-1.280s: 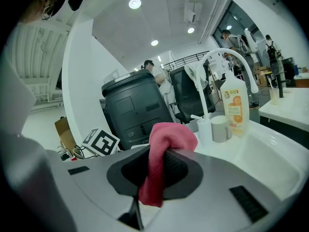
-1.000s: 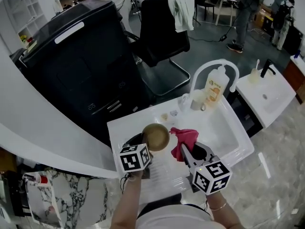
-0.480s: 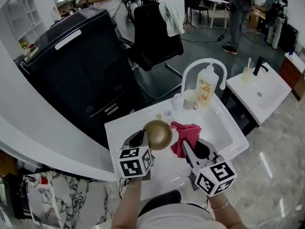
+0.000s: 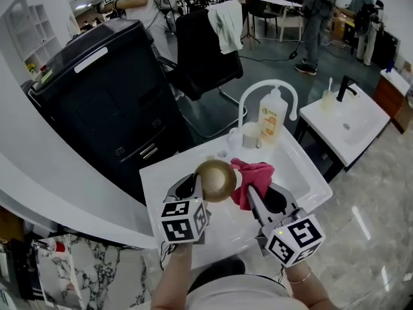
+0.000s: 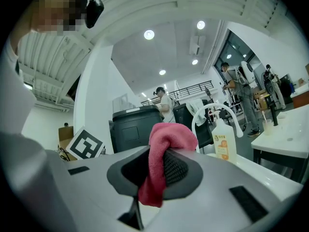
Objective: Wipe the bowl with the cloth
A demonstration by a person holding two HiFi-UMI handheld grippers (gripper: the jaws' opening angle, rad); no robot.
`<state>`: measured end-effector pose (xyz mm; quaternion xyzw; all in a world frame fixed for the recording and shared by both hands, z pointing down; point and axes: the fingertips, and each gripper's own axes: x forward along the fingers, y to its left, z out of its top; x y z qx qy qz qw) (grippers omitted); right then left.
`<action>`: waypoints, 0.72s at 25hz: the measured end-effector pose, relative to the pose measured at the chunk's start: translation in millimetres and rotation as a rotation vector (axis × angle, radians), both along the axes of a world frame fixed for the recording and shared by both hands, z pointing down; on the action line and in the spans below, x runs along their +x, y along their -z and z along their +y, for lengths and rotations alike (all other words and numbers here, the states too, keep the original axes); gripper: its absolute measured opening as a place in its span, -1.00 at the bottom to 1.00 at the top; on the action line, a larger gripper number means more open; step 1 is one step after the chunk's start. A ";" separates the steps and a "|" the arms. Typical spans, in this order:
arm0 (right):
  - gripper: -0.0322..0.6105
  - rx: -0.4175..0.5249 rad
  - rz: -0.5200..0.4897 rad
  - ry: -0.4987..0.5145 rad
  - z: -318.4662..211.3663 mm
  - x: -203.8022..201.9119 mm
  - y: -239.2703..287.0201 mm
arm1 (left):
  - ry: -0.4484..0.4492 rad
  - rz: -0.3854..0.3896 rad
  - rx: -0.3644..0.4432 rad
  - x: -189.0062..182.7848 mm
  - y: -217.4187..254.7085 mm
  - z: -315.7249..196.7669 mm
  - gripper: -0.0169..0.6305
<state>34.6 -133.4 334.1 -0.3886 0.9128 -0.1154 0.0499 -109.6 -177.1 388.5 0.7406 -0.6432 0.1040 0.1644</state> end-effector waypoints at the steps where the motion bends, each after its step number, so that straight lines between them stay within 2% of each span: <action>1: -0.70 0.006 -0.002 -0.001 1.0 -0.4 1.8 | -0.006 -0.004 -0.002 2.4 -0.5 1.7 -0.85; 9: -0.70 0.087 0.020 -0.001 -0.8 -23.3 15.6 | -0.084 -0.034 -0.039 36.6 -9.2 17.3 -0.85; 13: -0.70 0.107 0.094 0.000 -2.8 -44.6 7.2 | -0.114 -0.039 -0.034 50.1 -6.3 24.9 -0.85; 18: -0.70 0.119 0.206 0.001 -3.3 -64.4 -7.9 | -0.127 -0.046 -0.027 50.2 -0.7 29.9 -0.85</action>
